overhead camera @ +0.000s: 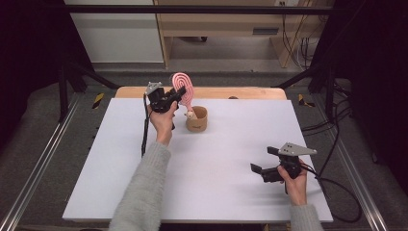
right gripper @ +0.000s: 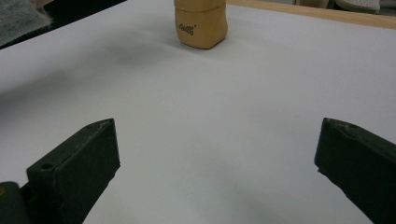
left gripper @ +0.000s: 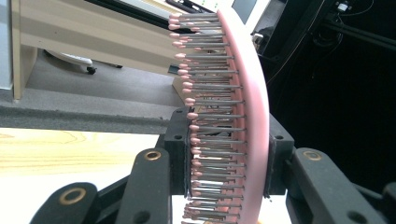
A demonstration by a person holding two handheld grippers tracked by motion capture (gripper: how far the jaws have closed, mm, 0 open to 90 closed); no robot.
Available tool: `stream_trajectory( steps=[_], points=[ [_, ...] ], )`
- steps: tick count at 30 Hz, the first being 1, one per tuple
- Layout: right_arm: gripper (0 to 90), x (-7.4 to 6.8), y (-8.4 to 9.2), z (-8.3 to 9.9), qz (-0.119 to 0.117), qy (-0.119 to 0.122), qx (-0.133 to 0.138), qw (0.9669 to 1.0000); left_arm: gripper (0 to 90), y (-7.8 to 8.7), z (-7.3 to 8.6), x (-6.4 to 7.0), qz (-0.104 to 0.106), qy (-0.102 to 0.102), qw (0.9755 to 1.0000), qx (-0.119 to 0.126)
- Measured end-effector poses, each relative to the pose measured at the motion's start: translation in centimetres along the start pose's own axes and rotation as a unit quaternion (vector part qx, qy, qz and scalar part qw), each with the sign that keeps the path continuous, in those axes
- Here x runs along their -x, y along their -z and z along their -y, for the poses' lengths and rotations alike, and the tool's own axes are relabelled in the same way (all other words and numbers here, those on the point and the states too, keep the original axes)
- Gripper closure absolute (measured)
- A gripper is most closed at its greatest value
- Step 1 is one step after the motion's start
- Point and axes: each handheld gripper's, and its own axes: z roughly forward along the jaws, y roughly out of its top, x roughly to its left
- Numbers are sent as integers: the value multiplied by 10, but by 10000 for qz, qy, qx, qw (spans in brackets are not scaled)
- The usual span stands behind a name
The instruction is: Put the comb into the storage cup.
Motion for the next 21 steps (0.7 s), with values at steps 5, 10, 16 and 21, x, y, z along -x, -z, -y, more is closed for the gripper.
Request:
stream_trajectory(
  steps=[5,10,16,21],
  points=[
    [4,0,0,0,3,9,-1,10000,620,1,1,-1,11,-20,10000,21],
    [4,0,0,0,0,15,1,10000,618,2,1,-1,14,-11,10000,26],
    [4,0,0,0,-9,0,8,10000,470,1,1,-2,-112,-144,9998,35],
    [4,0,-1,0,-7,-2,-5,10000,374,3,0,-3,-179,-337,9993,-12]
  ],
)
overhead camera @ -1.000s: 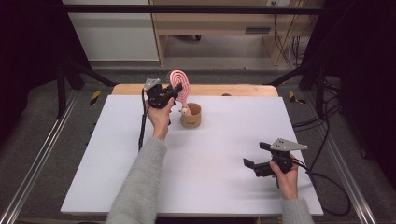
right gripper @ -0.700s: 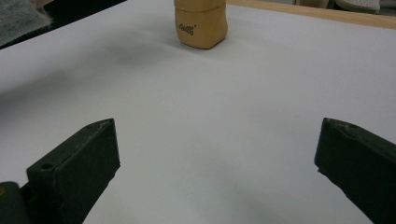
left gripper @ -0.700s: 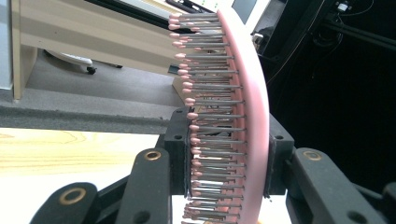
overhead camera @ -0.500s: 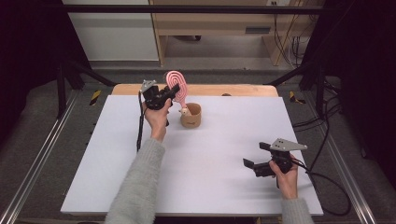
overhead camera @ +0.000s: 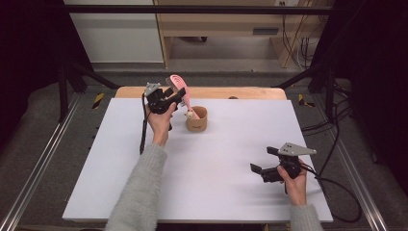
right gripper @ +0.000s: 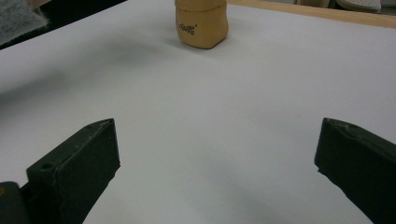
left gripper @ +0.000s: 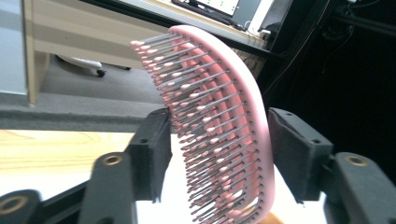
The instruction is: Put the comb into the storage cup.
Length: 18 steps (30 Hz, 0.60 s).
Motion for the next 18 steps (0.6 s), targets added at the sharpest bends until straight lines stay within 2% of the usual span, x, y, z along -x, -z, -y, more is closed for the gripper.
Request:
stream_trajectory(
  steps=[7,13,18],
  points=[
    [4,0,0,0,-6,7,18,10000,275,7,-6,7,-55,-277,9995,110],
    [4,0,1,0,-24,-23,25,10000,137,14,-12,8,-87,-372,9993,31],
    [4,0,0,0,-30,-33,27,10000,52,21,-17,8,-13,-455,9989,-134]
  ],
)
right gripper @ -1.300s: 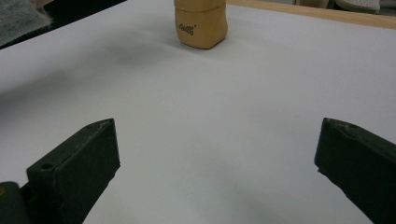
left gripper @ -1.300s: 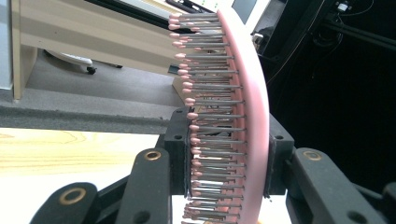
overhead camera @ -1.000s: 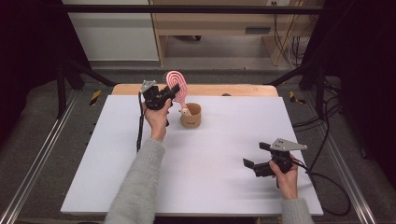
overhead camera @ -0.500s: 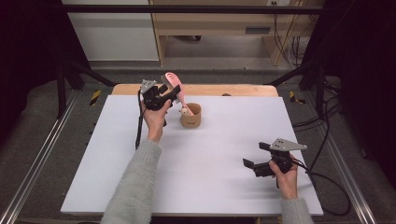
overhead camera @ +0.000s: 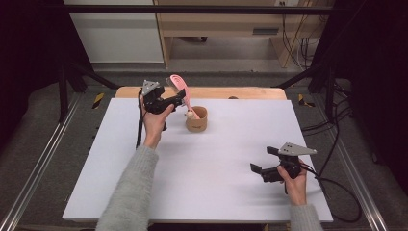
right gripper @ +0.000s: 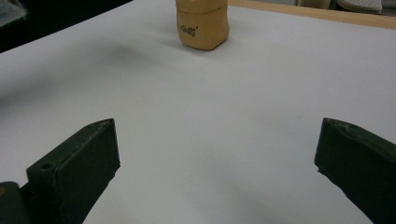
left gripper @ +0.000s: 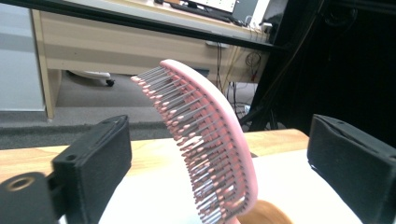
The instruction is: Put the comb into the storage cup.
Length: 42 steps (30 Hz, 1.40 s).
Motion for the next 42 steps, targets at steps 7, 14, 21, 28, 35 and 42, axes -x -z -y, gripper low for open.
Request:
stream_trajectory(
  steps=[7,14,21,28,35,42],
  points=[
    [4,0,0,0,14,5,6,10000,11,11,-6,5,119,-229,9996,-103],
    [4,0,1,-1,14,18,17,10000,1,24,-11,13,162,-445,9987,-167],
    [4,0,0,-1,26,23,10,10000,2,38,-12,16,392,-540,9975,-254],
    [4,0,0,-1,40,31,13,10000,3,52,-9,14,595,-560,9959,-394],
    [4,0,0,-1,49,25,-5,10000,3,70,-4,14,827,-698,9931,-455],
    [4,0,-1,0,58,37,-21,10000,3,87,0,14,979,-796,9909,-462]
  ],
)
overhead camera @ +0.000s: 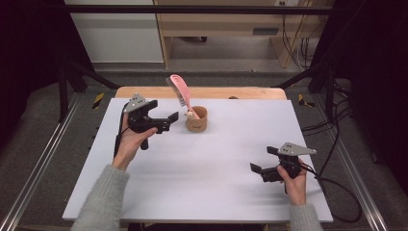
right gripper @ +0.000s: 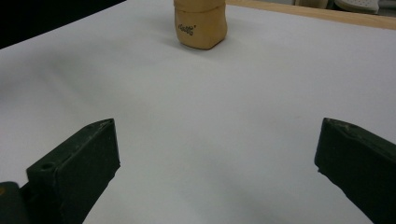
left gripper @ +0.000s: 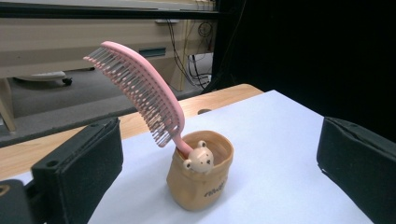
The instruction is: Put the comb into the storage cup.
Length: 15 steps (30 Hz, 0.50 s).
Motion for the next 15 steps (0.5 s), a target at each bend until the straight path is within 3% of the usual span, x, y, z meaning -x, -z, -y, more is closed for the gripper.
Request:
stream_trajectory(
  steps=[15],
  points=[
    [4,0,0,0,-4,-4,7,10000,3,27,28,6,162,-156,9996,-180]
  ],
)
